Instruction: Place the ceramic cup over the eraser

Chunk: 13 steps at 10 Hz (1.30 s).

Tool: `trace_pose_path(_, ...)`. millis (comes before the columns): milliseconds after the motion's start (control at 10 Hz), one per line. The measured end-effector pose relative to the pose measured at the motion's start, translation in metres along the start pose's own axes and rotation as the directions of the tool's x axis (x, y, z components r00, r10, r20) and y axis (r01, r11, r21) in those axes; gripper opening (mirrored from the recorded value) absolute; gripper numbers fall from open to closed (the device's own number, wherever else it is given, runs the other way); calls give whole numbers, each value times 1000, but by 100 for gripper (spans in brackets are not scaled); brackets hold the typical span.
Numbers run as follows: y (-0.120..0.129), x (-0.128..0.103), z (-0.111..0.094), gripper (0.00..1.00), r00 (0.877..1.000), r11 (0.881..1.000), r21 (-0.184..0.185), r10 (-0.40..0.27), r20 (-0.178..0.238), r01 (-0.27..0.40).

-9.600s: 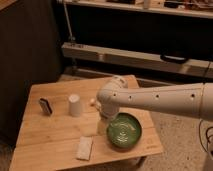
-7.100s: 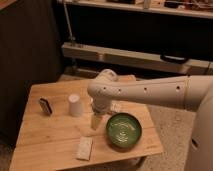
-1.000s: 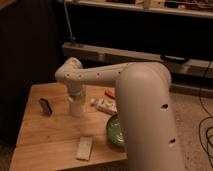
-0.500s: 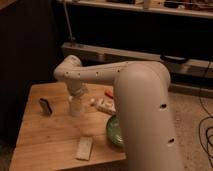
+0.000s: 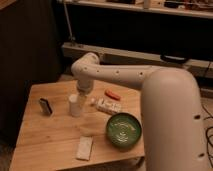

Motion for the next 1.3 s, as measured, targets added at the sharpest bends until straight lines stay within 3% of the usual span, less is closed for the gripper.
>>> trace_pose_path(200, 1, 0, -3, 80, 992, 999, -16, -43, 121, 45)
trace_pose_path(300, 2, 2, -4, 80, 974, 995, -19, -91, 206, 97)
trace_pose_path(500, 7, -1, -1, 80, 948, 986, -13, -156, 276, 166)
trace_pose_path(600, 10, -2, 1, 80, 929, 976, 4, -207, 308, 216)
trace_pose_path(700, 13, -2, 2, 80, 906, 963, 27, -263, 331, 269)
trace_pose_path(1000, 17, -3, 10, 80, 864, 933, 72, -355, 358, 353)
trace_pose_path(1200, 12, -2, 16, 80, 856, 927, 104, -374, 357, 361)
trace_pose_path(1300, 8, -2, 15, 80, 857, 930, 110, -366, 362, 350)
